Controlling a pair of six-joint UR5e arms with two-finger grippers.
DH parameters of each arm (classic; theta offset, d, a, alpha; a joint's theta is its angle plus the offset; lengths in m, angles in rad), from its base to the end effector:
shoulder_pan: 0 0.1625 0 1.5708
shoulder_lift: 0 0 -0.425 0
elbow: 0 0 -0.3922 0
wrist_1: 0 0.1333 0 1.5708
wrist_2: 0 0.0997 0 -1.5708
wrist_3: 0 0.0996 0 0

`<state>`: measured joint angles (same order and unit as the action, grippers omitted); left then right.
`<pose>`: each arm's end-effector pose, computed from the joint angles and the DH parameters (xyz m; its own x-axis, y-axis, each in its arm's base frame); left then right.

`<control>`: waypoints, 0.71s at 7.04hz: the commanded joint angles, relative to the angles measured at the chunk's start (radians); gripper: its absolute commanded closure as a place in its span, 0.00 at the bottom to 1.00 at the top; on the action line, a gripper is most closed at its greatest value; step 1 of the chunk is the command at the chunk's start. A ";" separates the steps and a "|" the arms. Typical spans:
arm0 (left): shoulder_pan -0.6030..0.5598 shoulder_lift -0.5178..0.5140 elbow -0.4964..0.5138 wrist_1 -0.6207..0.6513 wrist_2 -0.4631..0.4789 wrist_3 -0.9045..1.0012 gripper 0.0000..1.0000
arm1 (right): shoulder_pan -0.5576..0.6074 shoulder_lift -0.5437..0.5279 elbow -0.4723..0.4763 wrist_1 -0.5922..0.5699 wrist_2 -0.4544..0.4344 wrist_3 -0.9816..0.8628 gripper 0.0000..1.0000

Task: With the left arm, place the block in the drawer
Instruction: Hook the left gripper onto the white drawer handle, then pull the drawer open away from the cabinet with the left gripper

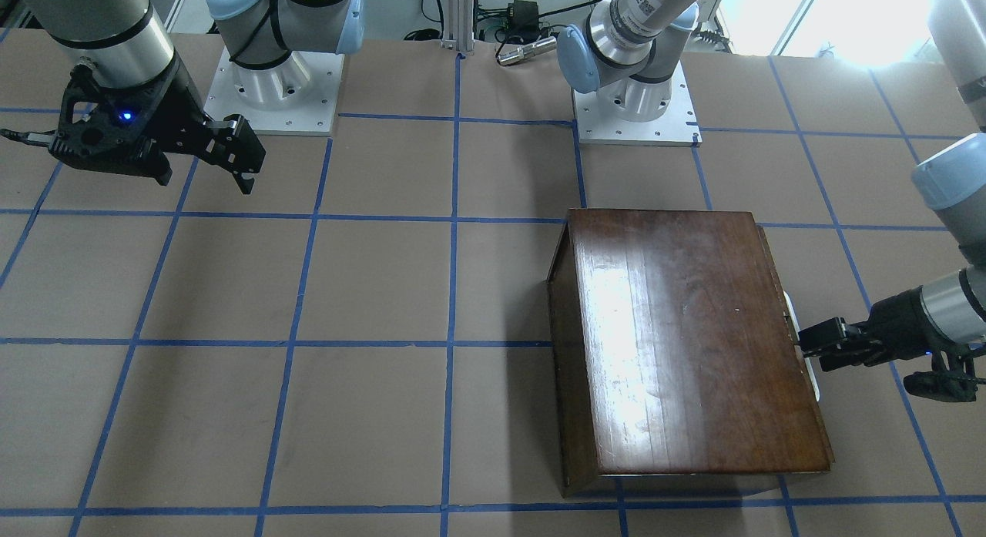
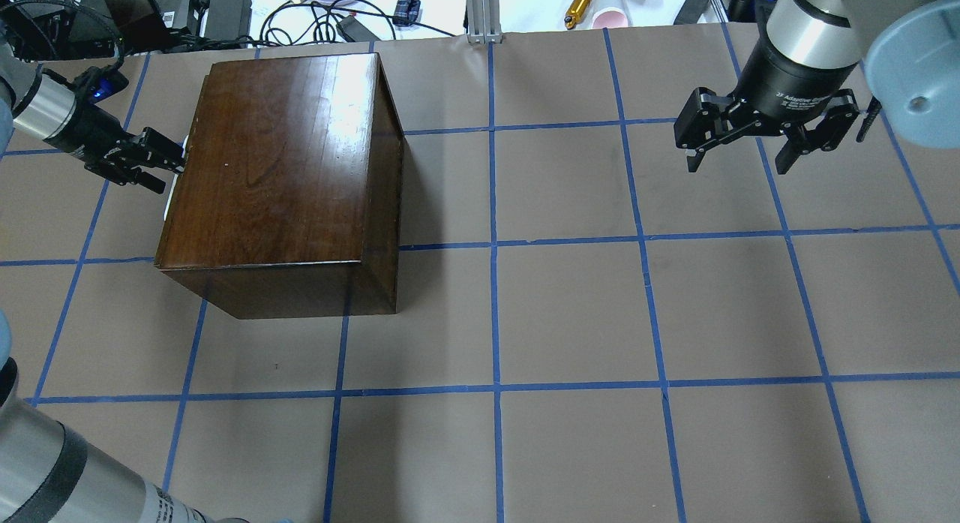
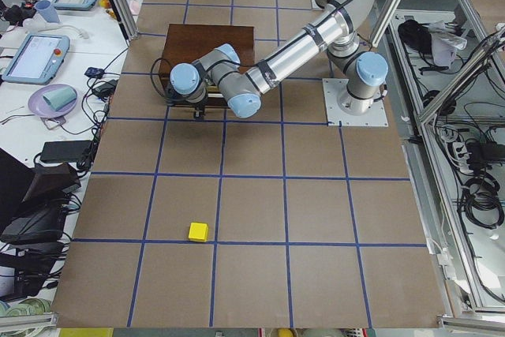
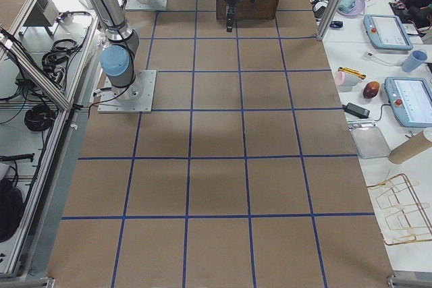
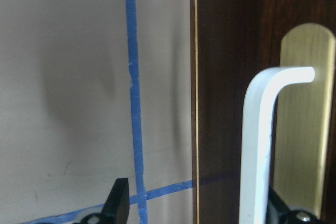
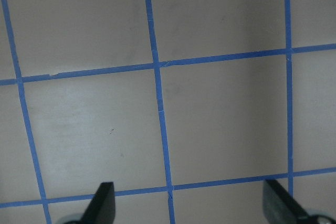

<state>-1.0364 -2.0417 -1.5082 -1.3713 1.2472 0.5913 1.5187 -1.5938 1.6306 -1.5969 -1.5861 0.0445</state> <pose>0.1793 -0.6268 0.2725 -0.9273 0.0213 0.3738 0.0224 0.9997 -0.0013 0.1066 -0.4870 0.4723 -0.9952 0.0963 0.0158 0.0964 0.9953 0.0100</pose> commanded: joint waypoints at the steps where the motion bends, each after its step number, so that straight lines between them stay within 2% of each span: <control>1: 0.004 -0.002 0.002 0.012 0.018 0.001 0.18 | 0.000 0.000 0.000 0.000 0.000 0.000 0.00; 3: 0.062 -0.003 0.002 0.021 0.018 0.015 0.17 | 0.000 0.000 0.000 0.000 0.000 0.000 0.00; 5: 0.071 -0.002 0.003 0.028 0.034 0.016 0.17 | 0.000 0.000 0.000 0.000 0.000 0.000 0.00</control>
<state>-0.9757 -2.0444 -1.5060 -1.3478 1.2696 0.6057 1.5187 -1.5938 1.6306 -1.5969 -1.5868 0.0445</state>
